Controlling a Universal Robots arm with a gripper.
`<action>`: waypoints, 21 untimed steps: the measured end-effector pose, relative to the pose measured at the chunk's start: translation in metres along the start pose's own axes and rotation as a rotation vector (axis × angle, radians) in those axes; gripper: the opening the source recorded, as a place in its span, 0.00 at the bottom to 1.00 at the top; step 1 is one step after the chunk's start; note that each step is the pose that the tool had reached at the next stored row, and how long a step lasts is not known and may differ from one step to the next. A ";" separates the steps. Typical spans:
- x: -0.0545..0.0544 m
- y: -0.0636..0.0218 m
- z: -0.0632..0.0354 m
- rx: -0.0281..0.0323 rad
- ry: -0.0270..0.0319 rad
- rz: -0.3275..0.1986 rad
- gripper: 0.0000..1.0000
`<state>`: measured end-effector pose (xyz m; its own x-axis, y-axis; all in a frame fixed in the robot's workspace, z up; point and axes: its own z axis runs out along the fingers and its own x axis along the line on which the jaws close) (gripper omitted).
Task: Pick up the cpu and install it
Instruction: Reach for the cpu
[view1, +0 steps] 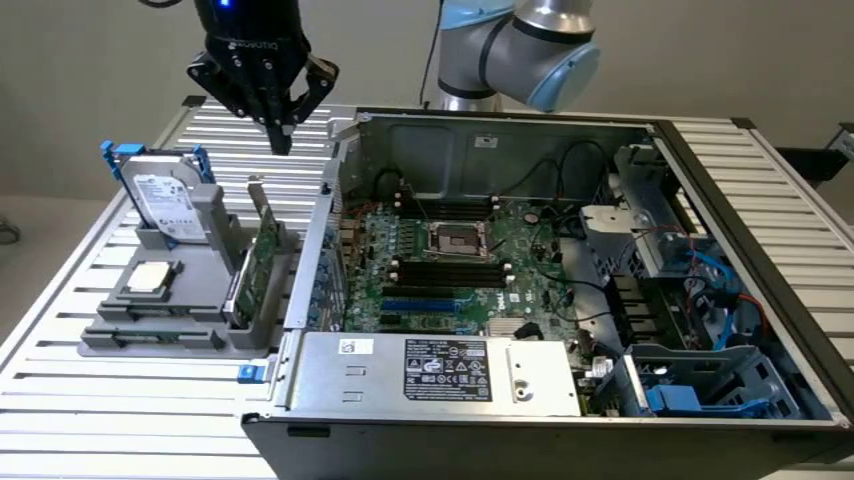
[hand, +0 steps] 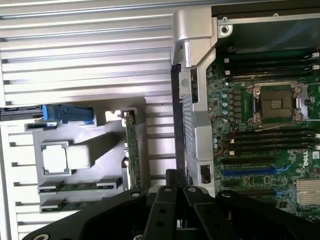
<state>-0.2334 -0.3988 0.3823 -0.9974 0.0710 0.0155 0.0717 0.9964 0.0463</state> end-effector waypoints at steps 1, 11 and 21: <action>0.004 -0.0004 0.0008 0.0000 0.0000 0.000 0.11; 0.049 -0.0038 0.0064 0.0000 0.0000 0.000 0.11; 0.095 -0.0072 0.0101 0.0001 0.0020 0.000 0.11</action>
<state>-0.3287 -0.3988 0.3733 -0.9973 0.0710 0.0175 0.0717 0.9964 0.0461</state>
